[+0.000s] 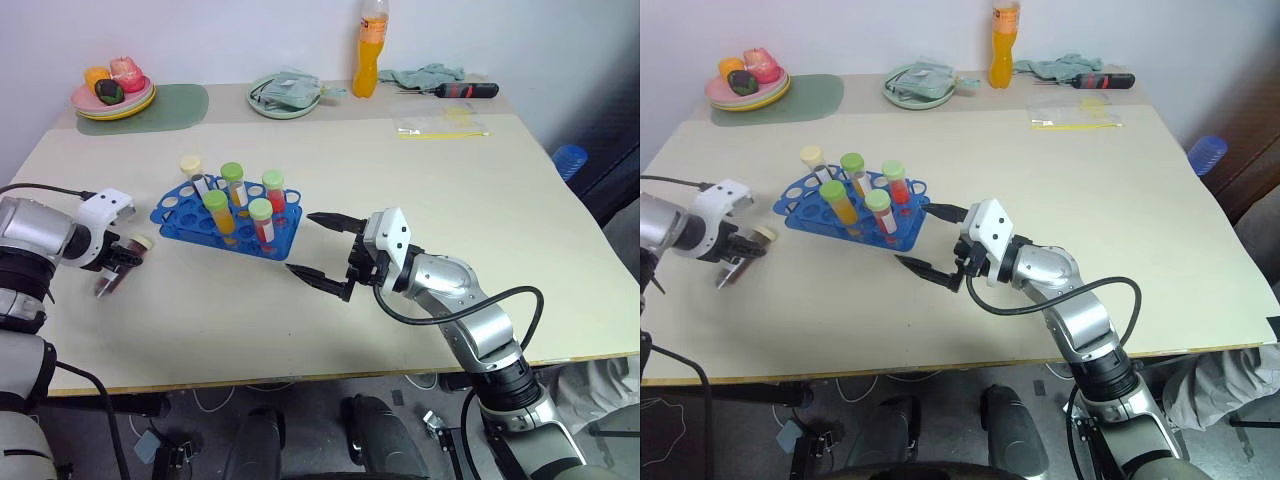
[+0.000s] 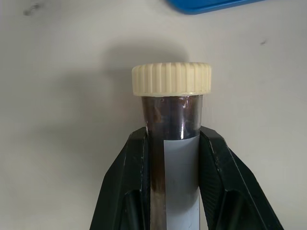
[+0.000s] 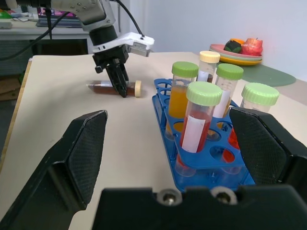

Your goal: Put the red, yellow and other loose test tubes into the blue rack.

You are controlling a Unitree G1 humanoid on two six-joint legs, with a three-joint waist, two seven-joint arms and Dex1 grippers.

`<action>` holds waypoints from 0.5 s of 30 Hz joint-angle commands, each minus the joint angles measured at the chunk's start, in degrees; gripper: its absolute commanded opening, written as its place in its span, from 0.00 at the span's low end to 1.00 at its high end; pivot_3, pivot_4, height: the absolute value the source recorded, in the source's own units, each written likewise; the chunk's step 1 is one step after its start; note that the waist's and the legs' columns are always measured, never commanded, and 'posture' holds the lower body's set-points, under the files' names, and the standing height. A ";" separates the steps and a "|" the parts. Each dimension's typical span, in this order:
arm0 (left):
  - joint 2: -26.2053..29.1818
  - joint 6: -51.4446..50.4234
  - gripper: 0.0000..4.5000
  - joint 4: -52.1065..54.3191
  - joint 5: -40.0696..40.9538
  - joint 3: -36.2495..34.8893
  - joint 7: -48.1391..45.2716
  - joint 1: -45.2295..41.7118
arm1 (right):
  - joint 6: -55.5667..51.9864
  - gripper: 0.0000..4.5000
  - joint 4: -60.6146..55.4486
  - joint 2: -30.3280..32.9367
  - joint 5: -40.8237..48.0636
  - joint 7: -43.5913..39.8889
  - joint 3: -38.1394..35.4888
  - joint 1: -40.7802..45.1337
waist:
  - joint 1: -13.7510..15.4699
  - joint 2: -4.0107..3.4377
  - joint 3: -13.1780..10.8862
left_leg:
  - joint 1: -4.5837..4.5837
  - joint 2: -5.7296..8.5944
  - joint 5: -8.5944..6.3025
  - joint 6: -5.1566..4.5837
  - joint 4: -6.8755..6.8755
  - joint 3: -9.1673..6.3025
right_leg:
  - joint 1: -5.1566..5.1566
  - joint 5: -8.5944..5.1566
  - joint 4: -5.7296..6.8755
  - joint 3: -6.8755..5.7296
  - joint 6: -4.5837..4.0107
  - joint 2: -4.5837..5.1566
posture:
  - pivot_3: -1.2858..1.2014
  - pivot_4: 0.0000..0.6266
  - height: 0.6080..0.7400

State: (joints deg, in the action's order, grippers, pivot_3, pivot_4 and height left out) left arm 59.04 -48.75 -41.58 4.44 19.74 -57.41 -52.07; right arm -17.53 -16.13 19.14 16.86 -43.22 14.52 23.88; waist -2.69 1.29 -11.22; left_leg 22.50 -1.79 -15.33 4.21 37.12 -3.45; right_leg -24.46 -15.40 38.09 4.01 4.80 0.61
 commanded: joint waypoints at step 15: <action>-41.79 46.99 0.16 47.85 -1.65 -35.49 53.78 31.36 | -0.36 1.00 -1.48 -1.17 1.23 -2.06 0.63 1.55 | 2.03 0.17 0.14 | 0.03 0.13 0.00 0.01 0.21 0.06 | 0.08 0.09 0.01 0.00 0.09 0.31 | 0.52 0.24 1.00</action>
State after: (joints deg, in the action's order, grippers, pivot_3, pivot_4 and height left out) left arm 17.49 -7.19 4.55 4.92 -16.36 -5.76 -20.33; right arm -18.52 -17.25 18.45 17.24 -44.86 15.41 24.58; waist -0.67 1.46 -11.08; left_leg 22.52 -1.66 -15.33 4.22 37.33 -3.39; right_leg -24.38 -15.31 38.10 4.01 4.89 0.90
